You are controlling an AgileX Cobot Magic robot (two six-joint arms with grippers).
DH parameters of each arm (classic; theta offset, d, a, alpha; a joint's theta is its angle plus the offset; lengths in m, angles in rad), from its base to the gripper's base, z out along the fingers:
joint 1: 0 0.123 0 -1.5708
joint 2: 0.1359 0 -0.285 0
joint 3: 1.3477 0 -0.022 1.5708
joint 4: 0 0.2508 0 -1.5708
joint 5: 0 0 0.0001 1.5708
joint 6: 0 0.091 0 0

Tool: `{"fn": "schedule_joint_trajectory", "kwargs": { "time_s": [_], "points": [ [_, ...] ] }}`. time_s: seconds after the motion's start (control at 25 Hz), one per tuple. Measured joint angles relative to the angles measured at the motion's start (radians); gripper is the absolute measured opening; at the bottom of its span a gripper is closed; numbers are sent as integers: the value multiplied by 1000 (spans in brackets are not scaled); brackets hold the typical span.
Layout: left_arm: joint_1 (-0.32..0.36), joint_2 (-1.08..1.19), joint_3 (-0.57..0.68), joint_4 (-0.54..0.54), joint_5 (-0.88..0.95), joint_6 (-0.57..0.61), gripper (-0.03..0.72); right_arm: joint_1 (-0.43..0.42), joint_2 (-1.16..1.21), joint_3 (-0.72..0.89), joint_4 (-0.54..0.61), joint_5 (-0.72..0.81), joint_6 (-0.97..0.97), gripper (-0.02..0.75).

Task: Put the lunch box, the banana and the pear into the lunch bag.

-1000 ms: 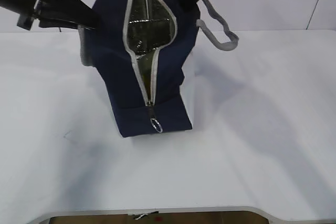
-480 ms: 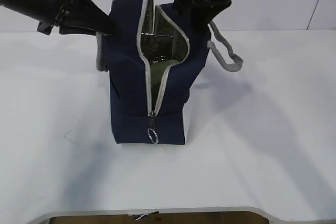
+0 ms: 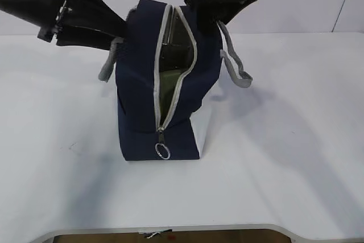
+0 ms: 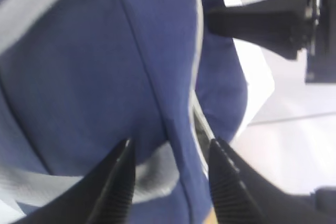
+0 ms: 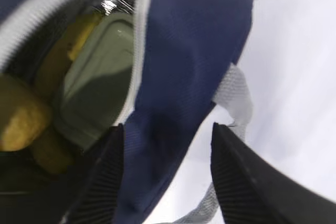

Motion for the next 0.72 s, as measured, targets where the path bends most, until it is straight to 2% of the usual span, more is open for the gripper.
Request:
{"fn": "schedule_joint_trajectory", "kwargs": {
  "time_s": [0.24,0.36,0.48,0.6,0.72],
  "points": [
    [83,-20,0,11,89,0,344,0,-75,0,95,0,19,442],
    [105,-47,0,72,91,-4,318,0,-127,0,150,0,30,442],
    [105,-85,0,182,101,-36,302,0,-170,0,186,0,32,442],
    [86,-133,0,363,111,-110,298,2,-212,12,200,0,32,436],
    [63,-181,0,489,117,-173,298,8,-258,76,201,0,30,429]
  ]
}}
